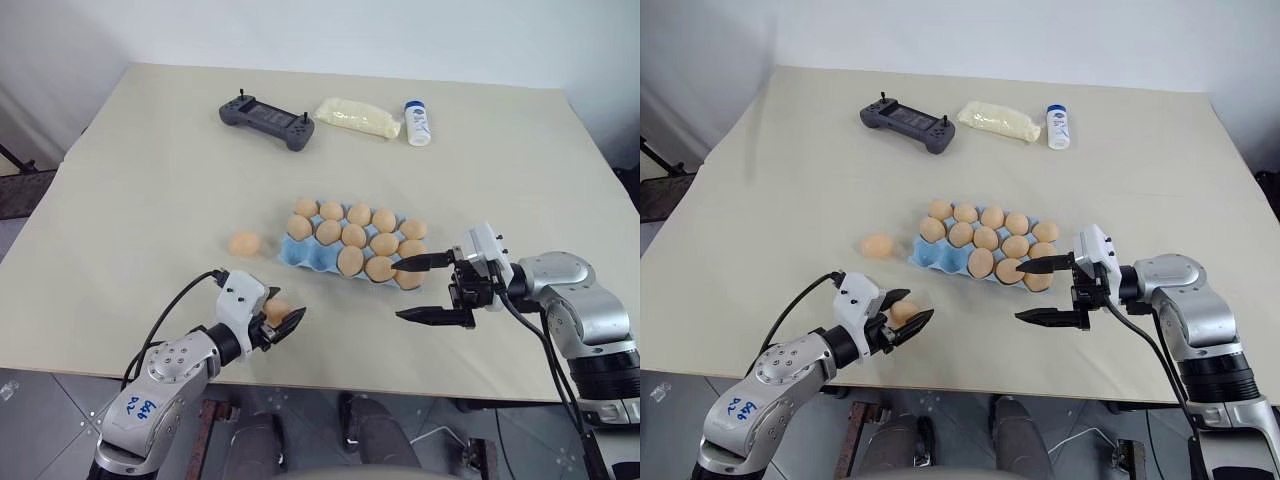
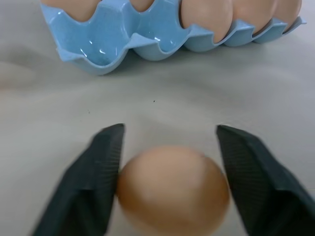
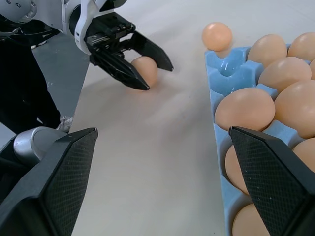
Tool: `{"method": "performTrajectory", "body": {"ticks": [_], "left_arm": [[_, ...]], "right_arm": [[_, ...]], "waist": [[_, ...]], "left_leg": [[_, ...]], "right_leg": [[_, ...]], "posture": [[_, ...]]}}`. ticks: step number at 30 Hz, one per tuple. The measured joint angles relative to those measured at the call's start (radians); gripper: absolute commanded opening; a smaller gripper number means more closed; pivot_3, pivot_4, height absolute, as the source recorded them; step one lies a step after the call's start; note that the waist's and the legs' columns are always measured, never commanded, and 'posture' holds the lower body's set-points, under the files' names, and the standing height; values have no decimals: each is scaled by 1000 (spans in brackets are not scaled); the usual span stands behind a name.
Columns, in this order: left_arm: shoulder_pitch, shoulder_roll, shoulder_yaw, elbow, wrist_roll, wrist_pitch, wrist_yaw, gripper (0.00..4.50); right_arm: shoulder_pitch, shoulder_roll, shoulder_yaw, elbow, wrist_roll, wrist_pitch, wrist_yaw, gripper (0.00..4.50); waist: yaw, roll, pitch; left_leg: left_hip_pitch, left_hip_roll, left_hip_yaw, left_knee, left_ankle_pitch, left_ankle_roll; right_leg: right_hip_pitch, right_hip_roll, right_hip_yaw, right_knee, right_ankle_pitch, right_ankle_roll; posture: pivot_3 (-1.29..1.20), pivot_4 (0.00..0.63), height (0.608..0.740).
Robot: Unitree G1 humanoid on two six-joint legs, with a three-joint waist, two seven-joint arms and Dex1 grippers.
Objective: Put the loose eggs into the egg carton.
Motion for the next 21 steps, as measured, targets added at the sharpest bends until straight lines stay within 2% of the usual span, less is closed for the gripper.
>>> {"method": "performTrajectory", "body": {"ticks": [3,8,21], "left_arm": [[0,0,1,-1,0,2,0,1850],[-7,-10,3,0,3,-6,2,1625],[-218,-124,12,87,15,-115,1,1600]], "right_arm": [[0,0,0,1,-1,-4,-2,4500],[0,0,0,4,-2,-18,-4,4500],[8,4,-5,14,-1,-40,-26,4500]], "waist": [[0,0,0],[0,0,0],[3,0,0]], "left_leg": [[0,0,0,0,0,0],[0,0,0,0,0,0],[-1,-3,0,1,1,2]], "right_leg": [[0,0,0,0,0,0],[0,0,0,0,0,0],[0,2,0,1,3,6]], "posture": [[0,150,740],[0,150,740],[0,150,740]]}}
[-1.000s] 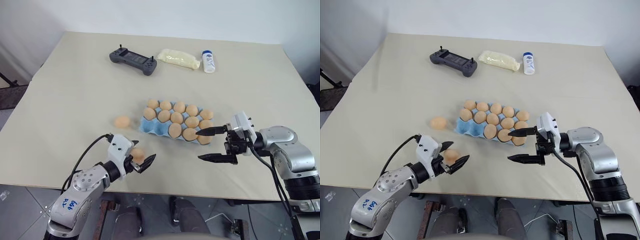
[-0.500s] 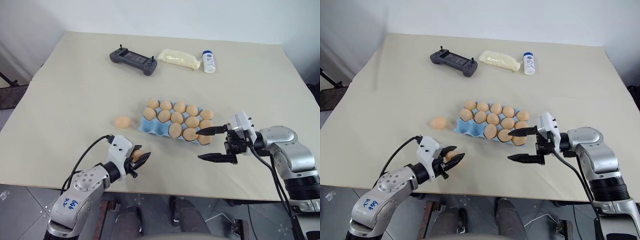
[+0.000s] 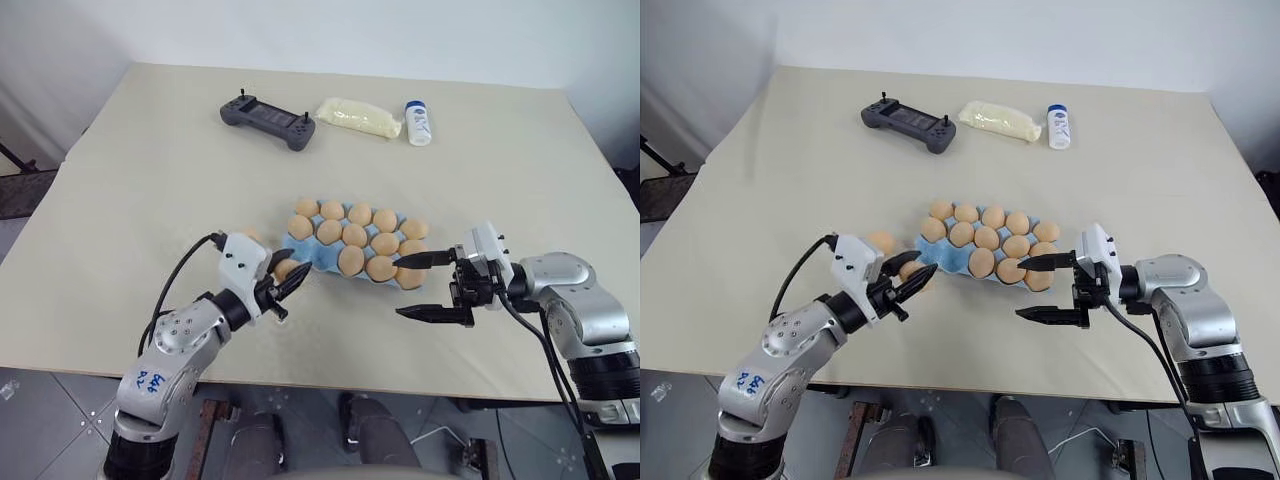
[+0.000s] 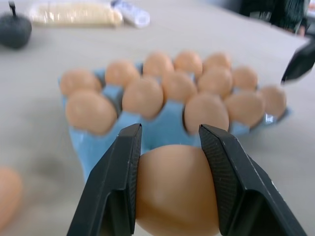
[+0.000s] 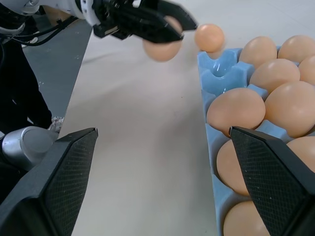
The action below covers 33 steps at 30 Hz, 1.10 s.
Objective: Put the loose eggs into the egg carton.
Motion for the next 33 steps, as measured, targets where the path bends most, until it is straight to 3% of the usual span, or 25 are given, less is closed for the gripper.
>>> {"method": "performTrajectory", "body": {"ticks": [8,15,16,23,33], "left_arm": [[-134,-100,-87,244,74,-156,-19,1600],[-195,-114,-106,381,116,-254,-55,1600],[-210,-114,-113,400,122,-266,-64,2248],[-222,-113,-124,404,121,-253,-99,4468],[-101,-80,-37,171,44,-109,-84,4491]], "right_arm": [[7,2,-6,-8,2,0,-21,4500],[12,1,-19,-18,3,4,-32,4500],[12,1,-20,-21,3,6,-33,4500],[13,-2,-21,-29,3,7,-33,4500],[15,-2,-21,-32,4,9,-33,4500]], "waist": [[0,0,0],[1,0,0],[1,0,0],[1,0,0],[-1,1,0]], "left_leg": [[-1,-1,0,2,0,1],[0,-1,-1,2,0,1],[-1,-1,-1,2,0,2],[-1,-1,-1,2,0,2],[-1,0,-1,2,0,1]], "right_leg": [[0,0,0,0,0,1],[0,0,0,1,3,6],[0,0,0,1,3,5],[0,0,-1,1,7,13],[0,0,0,1,7,13]], "posture": [[0,150,740],[0,150,740],[0,150,740],[0,150,740],[0,150,740]]}}
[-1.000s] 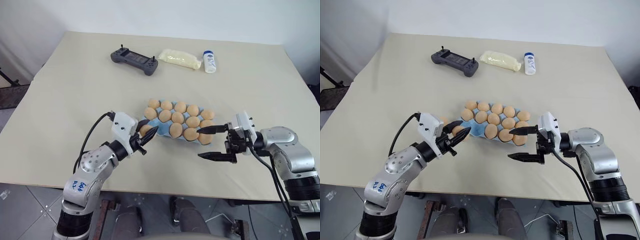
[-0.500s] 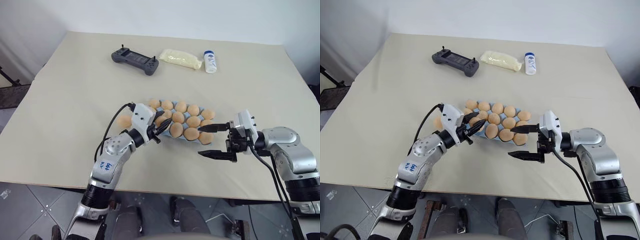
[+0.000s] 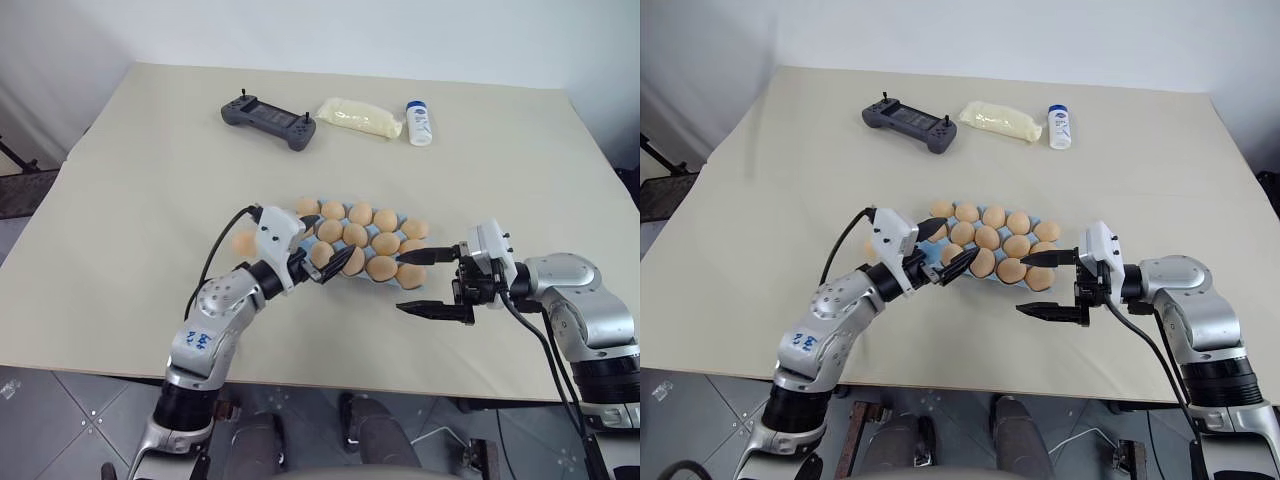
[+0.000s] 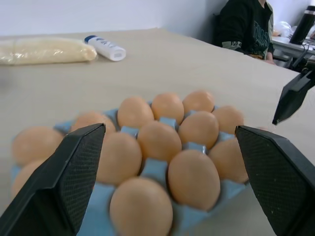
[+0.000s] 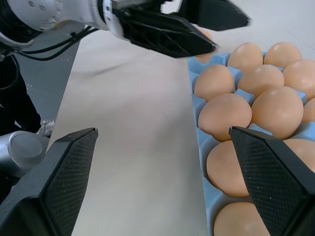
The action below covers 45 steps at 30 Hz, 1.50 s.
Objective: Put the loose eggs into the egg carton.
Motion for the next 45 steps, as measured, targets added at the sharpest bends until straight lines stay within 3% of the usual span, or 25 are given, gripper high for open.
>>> {"method": "performTrajectory", "body": {"ticks": [4,6,11,15,22,30,40,45], "left_arm": [[124,80,106,-100,-57,55,-11,4491],[165,116,174,-111,-80,63,-14,4491],[248,200,337,-108,-107,70,-22,4491],[296,219,381,-116,-136,94,-24,4491],[225,224,379,-83,-136,95,-10,4491],[7,226,282,174,-77,60,-15,4491],[-84,228,178,387,-19,-26,-124,4491],[-106,237,160,450,12,-36,-129,2888]], "right_arm": [[4,0,-2,-3,9,2,0,4500],[7,0,-2,-3,16,7,2,4500],[29,0,-10,2,36,7,34,4500],[31,-3,-26,7,42,-6,55,4500],[31,-3,-35,33,38,-11,56,4500],[26,0,-34,37,35,-11,55,4500],[27,1,-34,41,29,-13,54,4500],[31,3,-34,41,28,-24,51,4500]], "waist": [[-3,0,0],[-1,0,0],[0,0,0],[0,0,0],[0,0,0],[-2,0,0],[-1,0,0],[1,1,0]], "left_leg": [[0,1,0,0,0,0],[1,1,0,0,0,0],[0,2,0,0,0,0],[0,2,1,0,-1,1],[0,1,1,0,-2,-2],[0,0,1,0,-1,0],[0,2,1,-1,-3,-2],[0,3,1,-1,-2,-2]], "right_leg": [[0,-1,0,0,0,-1],[0,-2,0,0,-9,-16],[0,-3,0,0,-9,-16],[0,-4,0,-1,-9,-16],[0,-3,0,-1,-9,-16],[0,-2,0,-1,-7,-13],[-1,-2,-1,-1,-4,-8],[-1,-2,-2,-1,-4,-8]], "posture": [[0,150,740],[0,150,740],[0,150,740],[0,150,740],[0,150,740],[0,150,740],[0,150,740],[0,150,740]]}}
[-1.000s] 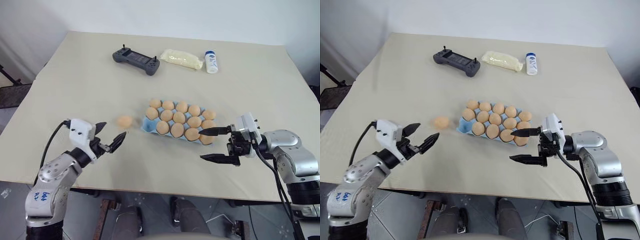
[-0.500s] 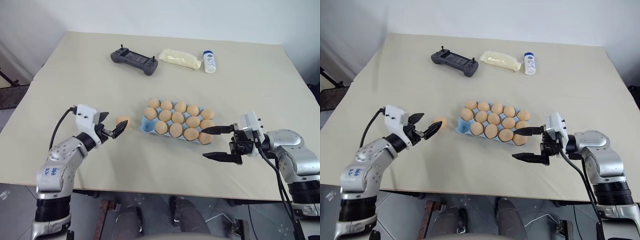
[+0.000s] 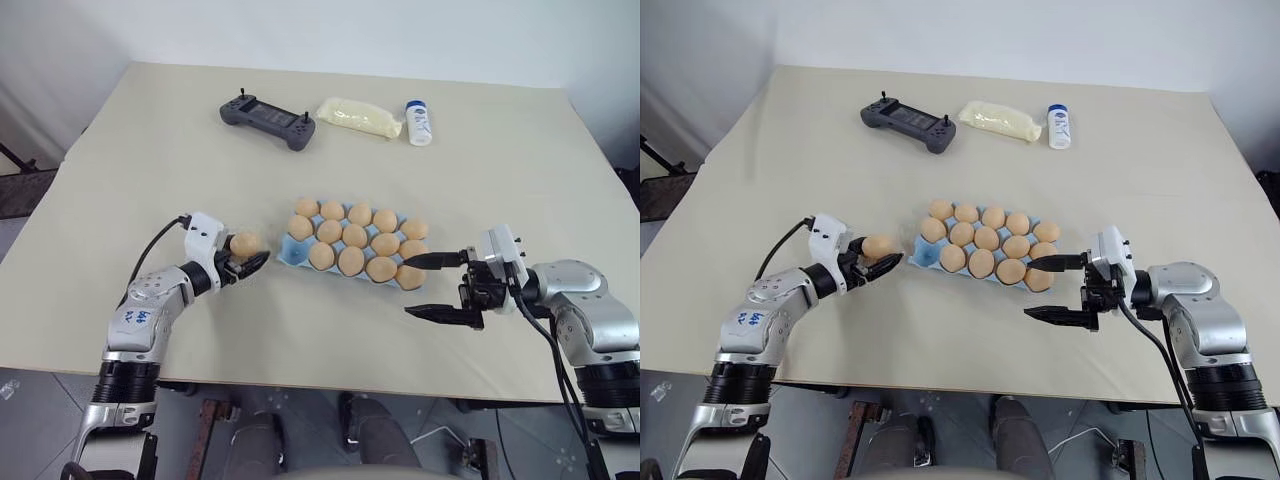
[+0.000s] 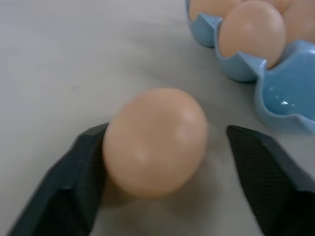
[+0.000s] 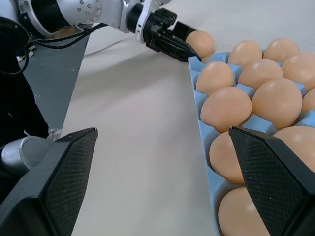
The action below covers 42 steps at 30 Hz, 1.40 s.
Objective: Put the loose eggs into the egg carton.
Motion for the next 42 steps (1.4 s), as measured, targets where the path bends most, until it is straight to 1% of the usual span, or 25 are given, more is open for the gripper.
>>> {"method": "performTrajectory", "body": {"ticks": [3,4,6,10,16,21,29,31,32,34,35,37,38,42], "left_arm": [[-7,-2,0,11,6,-10,0,1958],[-9,-2,0,14,7,-12,0,1788],[-12,-1,0,14,7,-13,0,1655],[-20,4,10,-26,-2,-26,-14,1611],[-105,17,18,-141,-68,14,-77,1611],[-119,17,-39,-146,-77,42,-132,1611],[-126,9,-62,-123,-76,41,-163,1611],[-129,6,-69,-121,-76,41,-169,2321],[-129,4,-73,-120,-76,41,-172,2580],[-129,0,-83,-118,-74,40,-182,3302],[-129,-2,-88,-116,-73,40,-184,3564],[-129,-2,-90,-114,-72,40,-188,4307],[-129,-2,-90,-114,-72,40,-188,4464],[-128,5,-81,-114,-72,40,-183,4464]], "right_arm": [[0,0,0,0,0,-2,-2,4500],[0,1,0,0,0,-2,-2,4500],[0,2,0,0,0,-3,-3,4500],[-1,2,0,0,0,-3,-5,4500],[-9,16,1,0,-1,-5,-8,4500],[-10,30,1,0,-1,-8,-18,4500],[30,30,1,-17,-1,-8,-51,4500],[40,30,1,-24,-1,-10,-56,4500],[44,30,1,-27,-1,-11,-58,4500],[52,30,1,-31,-1,-15,-61,4500],[58,30,1,-36,-1,-18,-62,4500],[66,30,1,-43,-1,-24,-64,4500],[69,30,0,-44,-1,-26,-66,4500],[79,30,0,-48,0,-29,-72,4500]], "waist": [[0,0,0],[0,0,0],[0,0,0],[1,0,0],[1,0,0],[-2,0,0],[0,0,0],[0,0,0],[0,0,0],[0,0,0],[0,0,0],[0,0,0],[-1,0,0],[0,0,0]], "left_leg": [[0,0,0,0,0,0],[0,0,0,0,0,0],[0,0,0,0,0,0],[0,1,0,0,0,0],[0,-1,0,0,0,0],[0,-2,1,0,0,0],[0,-2,1,0,0,1],[0,-2,1,0,0,1],[0,-2,1,0,0,1],[0,-2,1,0,0,1],[0,-2,1,0,0,1],[0,-2,1,0,0,1],[0,-2,1,0,0,1],[0,-2,1,0,1,1]], "right_leg": [[0,-1,0,0,0,0],[0,-1,0,0,0,0],[0,-1,0,0,0,0],[0,0,0,0,0,1],[0,2,0,0,2,3],[0,3,1,0,3,6],[0,3,1,0,3,6],[0,2,1,0,3,6],[0,3,1,0,3,6],[0,3,1,0,3,6],[0,3,1,0,3,6],[0,3,1,0,3,6],[0,3,1,0,3,6],[0,3,1,0,3,6]], "posture": [[0,150,740],[0,150,740],[0,150,740],[0,150,740],[0,150,740],[0,150,740],[0,150,740],[0,150,740],[0,150,740],[0,150,740],[0,150,740],[0,150,740],[0,150,740],[0,150,740]]}}
